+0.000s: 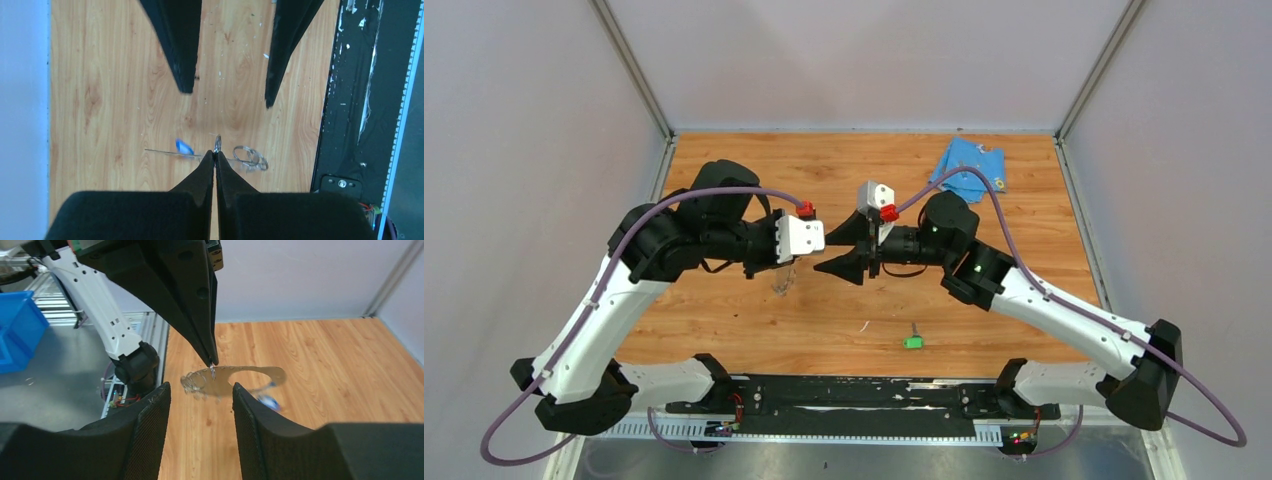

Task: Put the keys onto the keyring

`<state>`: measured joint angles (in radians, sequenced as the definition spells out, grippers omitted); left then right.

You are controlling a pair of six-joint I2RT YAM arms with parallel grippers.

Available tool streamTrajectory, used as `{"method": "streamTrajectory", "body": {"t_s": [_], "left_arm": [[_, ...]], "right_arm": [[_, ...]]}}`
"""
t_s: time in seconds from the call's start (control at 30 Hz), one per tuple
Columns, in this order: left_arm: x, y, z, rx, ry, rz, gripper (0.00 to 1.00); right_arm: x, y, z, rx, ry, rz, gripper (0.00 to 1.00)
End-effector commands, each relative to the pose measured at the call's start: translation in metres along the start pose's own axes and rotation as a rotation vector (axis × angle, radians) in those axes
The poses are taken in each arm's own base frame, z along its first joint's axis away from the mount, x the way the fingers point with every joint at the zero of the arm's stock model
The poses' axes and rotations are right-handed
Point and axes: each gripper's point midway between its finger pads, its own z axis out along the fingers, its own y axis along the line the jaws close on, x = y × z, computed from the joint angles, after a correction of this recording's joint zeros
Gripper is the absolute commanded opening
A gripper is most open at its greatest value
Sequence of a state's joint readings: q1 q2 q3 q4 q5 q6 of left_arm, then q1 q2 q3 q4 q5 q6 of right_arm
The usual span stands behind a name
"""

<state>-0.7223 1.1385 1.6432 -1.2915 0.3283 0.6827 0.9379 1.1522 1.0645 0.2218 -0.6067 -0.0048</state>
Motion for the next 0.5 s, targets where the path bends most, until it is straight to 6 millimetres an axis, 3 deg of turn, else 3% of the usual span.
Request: {"method": "streamTrajectory", "body": {"t_s": [0.0,0.17,0.47], "left_arm": [[0.001,-0.005,-0.007,0.012,0.054,0.048,0.0],[0.004,-0.003,-0.008,0.005,0.08,0.074,0.0],[0.001,-0.008,-0.006,0.026,0.09,0.108,0.0]], "right_arm": [[-0.014,0.01,0.011,-0.109,-0.083,0.041,0.5],[-0.012,0.017,0.017,-0.163,-0.085,0.073,0.45],[0.001,0.012,0.025,-0.154,-0.026,0.083,0.35]]}}
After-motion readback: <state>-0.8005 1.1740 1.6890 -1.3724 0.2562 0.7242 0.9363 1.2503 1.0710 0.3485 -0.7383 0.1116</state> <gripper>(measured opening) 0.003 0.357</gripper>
